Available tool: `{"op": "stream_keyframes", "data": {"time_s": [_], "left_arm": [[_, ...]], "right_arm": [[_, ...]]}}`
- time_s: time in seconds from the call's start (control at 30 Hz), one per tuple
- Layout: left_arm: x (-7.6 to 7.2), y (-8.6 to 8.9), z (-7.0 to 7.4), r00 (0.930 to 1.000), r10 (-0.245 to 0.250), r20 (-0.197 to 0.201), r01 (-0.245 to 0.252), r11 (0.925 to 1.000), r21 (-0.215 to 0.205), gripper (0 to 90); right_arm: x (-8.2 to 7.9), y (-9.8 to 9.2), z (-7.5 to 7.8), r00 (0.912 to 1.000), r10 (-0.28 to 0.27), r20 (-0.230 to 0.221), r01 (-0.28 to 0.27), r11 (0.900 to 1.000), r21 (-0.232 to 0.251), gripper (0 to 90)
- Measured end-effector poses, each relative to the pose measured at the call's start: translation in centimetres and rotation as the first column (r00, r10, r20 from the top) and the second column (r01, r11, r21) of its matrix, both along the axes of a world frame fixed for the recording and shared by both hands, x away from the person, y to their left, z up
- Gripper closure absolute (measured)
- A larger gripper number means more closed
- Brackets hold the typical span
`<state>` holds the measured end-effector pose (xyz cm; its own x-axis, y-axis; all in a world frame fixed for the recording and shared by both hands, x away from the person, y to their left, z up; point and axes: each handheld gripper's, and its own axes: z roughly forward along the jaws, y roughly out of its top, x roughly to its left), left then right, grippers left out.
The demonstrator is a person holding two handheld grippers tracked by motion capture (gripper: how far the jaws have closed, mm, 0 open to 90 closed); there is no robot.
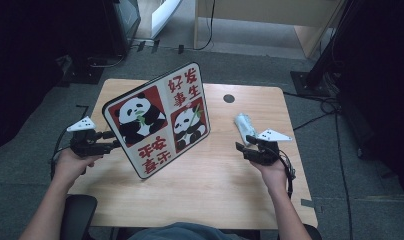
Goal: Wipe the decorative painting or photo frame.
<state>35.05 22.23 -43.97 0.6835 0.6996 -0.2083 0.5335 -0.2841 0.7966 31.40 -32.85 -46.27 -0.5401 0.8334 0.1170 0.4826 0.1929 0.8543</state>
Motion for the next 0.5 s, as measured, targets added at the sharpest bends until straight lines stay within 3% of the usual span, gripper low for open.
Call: {"op": "stream_keyframes", "data": {"time_s": [0.3, 0.5], "left_arm": [[0.02, -0.09, -0.06, 1.0000, -0.001, -0.002, 0.001, 1.0000, 0.005, 39.2], [0.01, 0.17, 0.05, 1.0000, 0.005, 0.002, -0.005, 1.0000, 0.000, 38.2]], "right_arm": [[0.32, 0.40, -0.20, 0.9997, 0.024, 0.004, -0.024, 1.000, -0.013, 39.7], [0.71, 0.36, -0.37, 0.9996, 0.013, -0.024, -0.013, 1.000, -0.001, 36.9]]}}
